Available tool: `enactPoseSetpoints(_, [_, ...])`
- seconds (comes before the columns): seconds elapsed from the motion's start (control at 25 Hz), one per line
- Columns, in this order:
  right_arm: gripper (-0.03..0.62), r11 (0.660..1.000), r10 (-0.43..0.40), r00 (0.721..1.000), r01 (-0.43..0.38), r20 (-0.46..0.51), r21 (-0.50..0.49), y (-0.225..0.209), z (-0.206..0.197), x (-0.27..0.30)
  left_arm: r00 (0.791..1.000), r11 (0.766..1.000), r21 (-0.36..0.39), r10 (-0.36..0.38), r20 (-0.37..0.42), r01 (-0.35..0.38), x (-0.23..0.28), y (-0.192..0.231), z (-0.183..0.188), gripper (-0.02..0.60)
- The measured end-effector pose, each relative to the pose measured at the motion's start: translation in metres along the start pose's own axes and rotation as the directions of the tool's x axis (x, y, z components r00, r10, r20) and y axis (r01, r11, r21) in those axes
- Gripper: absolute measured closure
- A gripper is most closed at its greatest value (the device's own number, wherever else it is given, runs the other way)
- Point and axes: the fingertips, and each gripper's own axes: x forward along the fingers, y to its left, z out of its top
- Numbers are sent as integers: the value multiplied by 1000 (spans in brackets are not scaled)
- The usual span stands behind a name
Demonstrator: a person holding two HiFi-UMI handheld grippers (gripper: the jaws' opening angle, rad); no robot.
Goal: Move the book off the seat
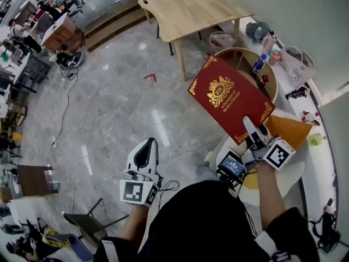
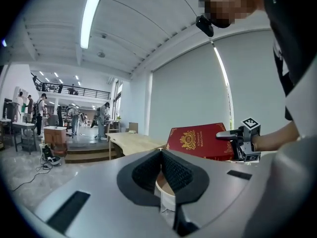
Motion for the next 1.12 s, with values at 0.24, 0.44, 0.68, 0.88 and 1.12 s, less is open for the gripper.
enactPoseSetpoints(0.24, [350,998,-54,997,53,49,27,-53,45,15,993,993,21,-111,-28,112,93,-19,11,569])
enactPoseSetpoints(0.44, [350,996,-60,994,54,91,64,-88,73,22,986,985,52,-166,-28,167,152,-31,17,569])
enactPoseSetpoints(0.68, [350,992,-121,988,116,100,49,-116,91,24,976,975,54,-215,-32,217,197,-41,21,568])
enactPoseSetpoints(0.88, [350,984,-169,978,161,118,80,-144,101,38,963,961,65,-267,-33,269,239,-43,30,568])
enactPoseSetpoints(1.12, [350,968,-246,960,235,136,91,-173,102,51,930,927,73,-366,-38,368,294,-47,24,569])
